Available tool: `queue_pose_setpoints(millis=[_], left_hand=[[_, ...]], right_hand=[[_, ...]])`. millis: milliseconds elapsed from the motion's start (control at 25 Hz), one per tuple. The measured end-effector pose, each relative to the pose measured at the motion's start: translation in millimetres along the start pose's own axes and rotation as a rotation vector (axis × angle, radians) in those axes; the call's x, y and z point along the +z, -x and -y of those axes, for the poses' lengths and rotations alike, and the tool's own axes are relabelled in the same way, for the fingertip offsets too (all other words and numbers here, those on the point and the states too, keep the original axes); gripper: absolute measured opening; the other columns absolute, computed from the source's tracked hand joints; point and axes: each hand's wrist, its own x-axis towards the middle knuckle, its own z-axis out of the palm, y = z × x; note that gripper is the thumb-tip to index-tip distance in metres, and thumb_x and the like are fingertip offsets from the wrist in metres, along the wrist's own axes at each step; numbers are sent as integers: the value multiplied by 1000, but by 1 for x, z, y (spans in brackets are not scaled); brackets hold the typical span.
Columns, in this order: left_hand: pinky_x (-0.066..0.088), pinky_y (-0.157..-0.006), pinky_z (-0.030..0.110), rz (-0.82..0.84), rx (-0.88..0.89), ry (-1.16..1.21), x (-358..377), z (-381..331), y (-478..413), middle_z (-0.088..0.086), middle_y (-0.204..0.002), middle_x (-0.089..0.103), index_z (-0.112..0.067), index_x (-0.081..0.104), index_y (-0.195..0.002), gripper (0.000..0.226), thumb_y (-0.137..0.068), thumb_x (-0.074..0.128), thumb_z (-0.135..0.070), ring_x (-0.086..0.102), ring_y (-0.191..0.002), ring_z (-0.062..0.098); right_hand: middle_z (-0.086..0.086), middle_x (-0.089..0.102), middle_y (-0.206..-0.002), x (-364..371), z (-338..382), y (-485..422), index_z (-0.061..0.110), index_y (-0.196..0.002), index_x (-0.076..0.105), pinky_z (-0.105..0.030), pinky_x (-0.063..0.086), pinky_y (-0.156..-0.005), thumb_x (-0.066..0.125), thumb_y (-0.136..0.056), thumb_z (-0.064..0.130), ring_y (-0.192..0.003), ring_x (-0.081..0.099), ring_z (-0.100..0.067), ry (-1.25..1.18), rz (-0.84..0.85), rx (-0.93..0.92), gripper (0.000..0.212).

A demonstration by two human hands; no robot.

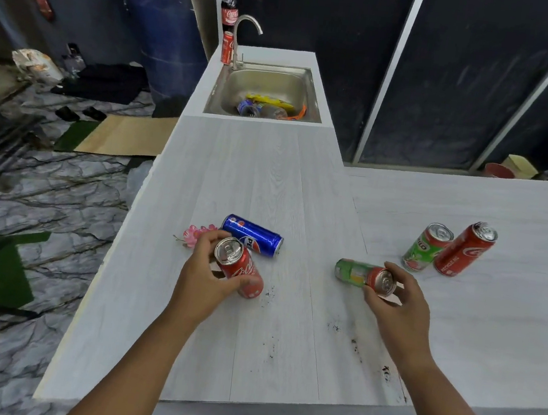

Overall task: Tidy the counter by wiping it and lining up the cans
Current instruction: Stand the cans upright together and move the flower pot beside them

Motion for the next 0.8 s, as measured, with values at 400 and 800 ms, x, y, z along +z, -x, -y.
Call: queue_pose_setpoints(millis=[400, 800], left_hand=[[64, -84, 27, 246, 92, 39, 137, -54, -36, -23, -126, 67, -44, 54, -139, 96, -55, 99, -54, 67, -115, 4], [63, -96, 37, 455, 202, -56, 290, -99, -38, -28, -132, 64, -54, 50, -136, 84, -66, 96, -52, 63, -121, 2]], right_hand=[[20, 73, -124, -72, -1, -7, 46, -128, 65, -30, 58, -86, 92, -83, 17, -113, 70, 0, -166, -229, 44, 60], [27, 73, -123, -145, -25, -47, 44, -126, 72, -19, 61, -79, 92, -82, 20, -110, 70, 3, -103, -379, 63, 54]])
